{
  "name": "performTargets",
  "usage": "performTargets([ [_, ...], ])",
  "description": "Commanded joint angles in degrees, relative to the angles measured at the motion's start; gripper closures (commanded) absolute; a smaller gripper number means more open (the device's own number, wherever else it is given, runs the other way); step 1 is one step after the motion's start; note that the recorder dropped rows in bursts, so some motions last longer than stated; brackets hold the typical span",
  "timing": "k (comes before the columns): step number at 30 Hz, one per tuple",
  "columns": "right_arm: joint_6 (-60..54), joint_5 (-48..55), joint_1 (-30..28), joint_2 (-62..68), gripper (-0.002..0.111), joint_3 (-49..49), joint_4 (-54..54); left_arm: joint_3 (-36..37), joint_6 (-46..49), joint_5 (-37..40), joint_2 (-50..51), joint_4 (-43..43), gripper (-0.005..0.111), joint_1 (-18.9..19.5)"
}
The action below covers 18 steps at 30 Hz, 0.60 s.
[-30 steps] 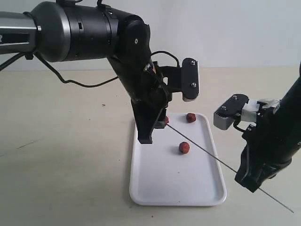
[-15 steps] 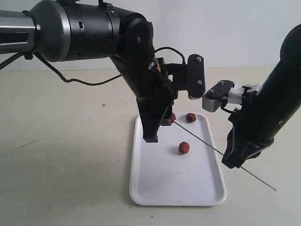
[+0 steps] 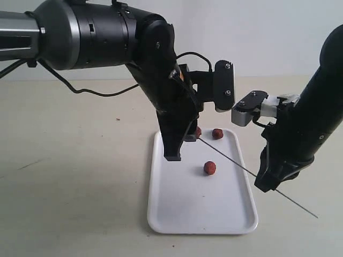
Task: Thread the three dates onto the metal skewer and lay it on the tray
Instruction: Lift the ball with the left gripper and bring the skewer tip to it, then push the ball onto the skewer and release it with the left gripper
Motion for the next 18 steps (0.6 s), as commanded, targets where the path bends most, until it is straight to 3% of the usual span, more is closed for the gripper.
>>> performTargets([
  [1,0.74,-0.74,0.17,-0.06,0.108,-1.18,3.69,-0.16,0.42,-1.44,-0.22,-2.15,0.073,-1.52],
  [9,0.87,-0.53,0.17,-0.06,0.108,-1.18,3.45,-0.16,0.29,-1.56,-0.60,-2.15,0.052,-1.52],
  [18,2.23,0.29,0.17,-0.06,0.108,-1.18,1.79,-0.16,-1.13,-1.42,-1.40,-2.15,0.052,-1.52],
])
